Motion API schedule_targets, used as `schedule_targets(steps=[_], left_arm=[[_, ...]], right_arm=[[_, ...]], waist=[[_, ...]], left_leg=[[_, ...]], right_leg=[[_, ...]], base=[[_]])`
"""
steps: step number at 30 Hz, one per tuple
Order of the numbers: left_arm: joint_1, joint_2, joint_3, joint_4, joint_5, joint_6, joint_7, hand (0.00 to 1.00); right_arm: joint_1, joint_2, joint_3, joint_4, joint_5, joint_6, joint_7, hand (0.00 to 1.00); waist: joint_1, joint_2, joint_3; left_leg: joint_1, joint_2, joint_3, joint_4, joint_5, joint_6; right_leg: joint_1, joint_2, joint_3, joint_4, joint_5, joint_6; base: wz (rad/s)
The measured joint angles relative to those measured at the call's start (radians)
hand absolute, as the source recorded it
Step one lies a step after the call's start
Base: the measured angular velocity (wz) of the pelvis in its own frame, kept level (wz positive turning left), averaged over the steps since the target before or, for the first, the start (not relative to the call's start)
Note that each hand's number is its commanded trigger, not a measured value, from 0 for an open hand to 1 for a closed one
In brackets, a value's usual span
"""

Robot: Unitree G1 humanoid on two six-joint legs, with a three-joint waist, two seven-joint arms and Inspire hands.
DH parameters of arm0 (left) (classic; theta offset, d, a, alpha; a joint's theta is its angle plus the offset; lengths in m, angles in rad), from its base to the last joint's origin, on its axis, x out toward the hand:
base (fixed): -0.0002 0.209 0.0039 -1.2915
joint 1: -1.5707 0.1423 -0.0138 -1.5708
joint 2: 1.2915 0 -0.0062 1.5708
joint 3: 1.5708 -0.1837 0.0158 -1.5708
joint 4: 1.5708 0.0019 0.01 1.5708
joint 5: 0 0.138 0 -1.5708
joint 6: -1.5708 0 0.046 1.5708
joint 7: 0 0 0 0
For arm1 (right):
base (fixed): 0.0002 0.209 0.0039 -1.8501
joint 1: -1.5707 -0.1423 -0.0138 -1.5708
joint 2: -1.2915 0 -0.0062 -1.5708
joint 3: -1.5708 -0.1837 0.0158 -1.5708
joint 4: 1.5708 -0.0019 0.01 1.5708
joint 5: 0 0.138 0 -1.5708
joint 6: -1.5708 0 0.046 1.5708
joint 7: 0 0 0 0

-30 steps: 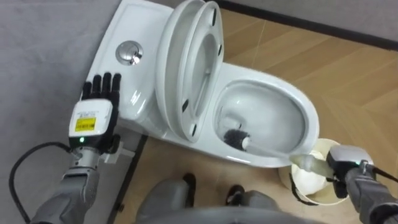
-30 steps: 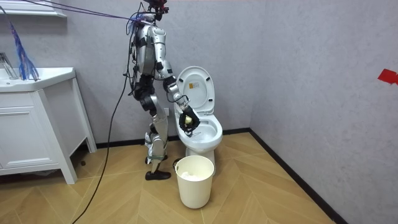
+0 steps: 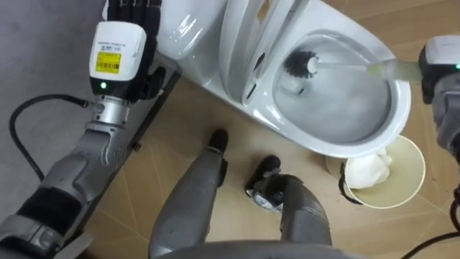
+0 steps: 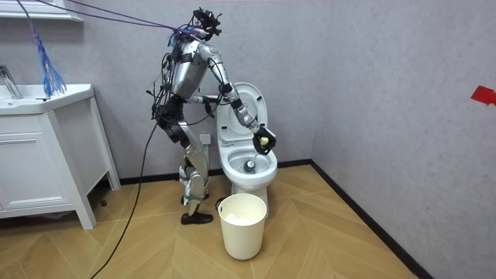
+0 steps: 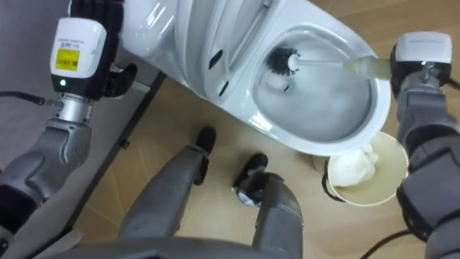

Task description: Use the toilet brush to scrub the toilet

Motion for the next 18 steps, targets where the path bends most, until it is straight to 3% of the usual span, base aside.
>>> schedule_targets(steps=[6,11,14,15,17,18], left_arm=[[0.009,0.000,0.011,-0.008,0.016,0.029,-0.017,0.00],[0.010,-0.005,0.014,-0.003,0.015,0.031,-0.048,0.00],[0.012,-0.008,0.003,0.004,0.014,0.033,-0.076,0.00],[0.014,-0.009,-0.008,0.017,0.014,0.032,-0.083,0.00],[0.016,-0.012,-0.013,0.027,0.014,0.029,-0.085,0.00],[0.028,-0.013,-0.013,0.026,0.010,0.029,-0.086,0.00]], right_arm=[[0.008,-0.005,-0.020,-0.001,-0.002,0.003,0.002,1.00],[0.055,0.007,-0.017,-0.036,-0.047,0.011,0.020,1.00],[0.100,0.025,0.005,-0.072,-0.114,0.030,0.033,1.00],[0.125,0.039,0.025,-0.074,-0.140,0.043,0.035,1.00],[0.149,0.051,0.039,-0.074,-0.179,0.067,0.052,1.00],[0.163,0.054,0.039,-0.076,-0.194,0.089,0.055,1.00]], waist=[[0.000,-0.003,-0.0013],[0.009,0.006,-0.0056],[0.011,0.048,-0.0062],[0.020,0.070,-0.0089],[0.042,0.094,-0.0118],[0.047,0.106,-0.0178]], left_leg=[[-0.001,0.001,0.011,0.013,0.000,0.001],[0.003,0.002,0.008,0.025,0.000,0.001],[0.019,0.001,0.002,0.026,-0.001,0.002],[0.027,0.002,-0.007,0.023,-0.002,0.004],[0.026,0.002,-0.007,0.015,-0.003,0.005],[0.026,0.002,-0.007,0.008,0.000,0.006]], right_leg=[[-0.004,-0.005,0.004,0.012,0.001,-0.003],[0.009,-0.005,-0.004,0.012,0.002,-0.002],[0.040,-0.005,-0.023,0.002,0.003,0.001],[0.055,0.001,-0.028,-0.010,0.004,0.005],[0.054,0.002,-0.033,-0.015,0.008,0.003],[0.053,0.003,-0.033,-0.020,0.010,0.003]], base=[[-0.05],[0.03],[0.15],[0.08],[-0.03],[0.00]])
